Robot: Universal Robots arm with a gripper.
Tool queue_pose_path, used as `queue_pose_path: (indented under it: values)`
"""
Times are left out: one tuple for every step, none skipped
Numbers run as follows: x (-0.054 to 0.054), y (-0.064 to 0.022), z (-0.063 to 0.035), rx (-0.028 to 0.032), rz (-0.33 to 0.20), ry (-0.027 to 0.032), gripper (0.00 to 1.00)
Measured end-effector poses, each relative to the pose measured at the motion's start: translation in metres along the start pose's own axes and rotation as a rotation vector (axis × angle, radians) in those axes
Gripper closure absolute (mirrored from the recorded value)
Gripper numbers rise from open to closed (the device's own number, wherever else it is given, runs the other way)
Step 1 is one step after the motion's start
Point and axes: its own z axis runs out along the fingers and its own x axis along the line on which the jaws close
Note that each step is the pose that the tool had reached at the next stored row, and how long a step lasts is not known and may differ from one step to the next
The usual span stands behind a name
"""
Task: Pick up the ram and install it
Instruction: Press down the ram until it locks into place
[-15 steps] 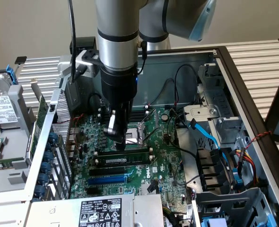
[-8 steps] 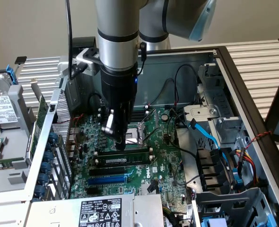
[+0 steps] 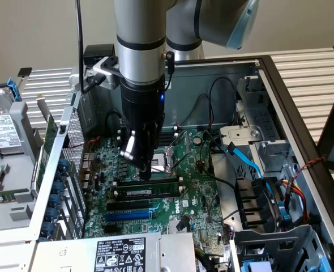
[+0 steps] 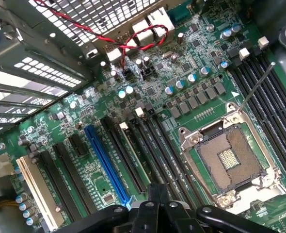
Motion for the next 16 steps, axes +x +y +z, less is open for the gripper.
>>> queue_pose_path:
  values:
    - [0.0000, 0.0000, 0.0000, 0.0007, 0.010, -0.0003, 0.90]
    - [0.0000, 0.0000, 0.0000, 0.0013, 0.020, -0.0005, 0.90]
    - [0.0000, 0.0000, 0.0000, 0.0020, 0.030, -0.0008, 0.90]
    - [0.0000, 0.0000, 0.0000, 0.0026, 0.040, -0.0010, 0.90]
    - [0.0000, 0.0000, 0.0000, 0.0029, 0.050, -0.0012, 0.90]
    - [0.0000, 0.0000, 0.0000, 0.0033, 0.060, -0.0014, 0.90]
    - [0.0000, 0.0000, 0.0000, 0.0035, 0.070, -0.0015, 0.90]
    - [0.0000, 0.0000, 0.0000, 0.0037, 0.080, -0.0015, 0.90]
    - [0.0000, 0.0000, 0.0000, 0.0038, 0.091, -0.0016, 0.90]
    - [0.0000, 0.0000, 0.0000, 0.0038, 0.101, -0.0015, 0.90]
    - [0.0000, 0.0000, 0.0000, 0.0037, 0.112, -0.0013, 0.90]
    - [0.0001, 0.0001, -0.0001, 0.0036, 0.122, -0.0009, 0.90]
    - [0.0001, 0.0001, -0.0002, 0.0036, 0.131, -0.0002, 0.90]
    - [0.0001, 0.0000, -0.0002, 0.0037, 0.141, 0.0004, 0.90]
    - [0.0001, 0.0000, -0.0002, 0.0042, 0.150, 0.0011, 0.90]
    - [0.0001, 0.0000, -0.0003, 0.0051, 0.159, 0.0023, 0.90]
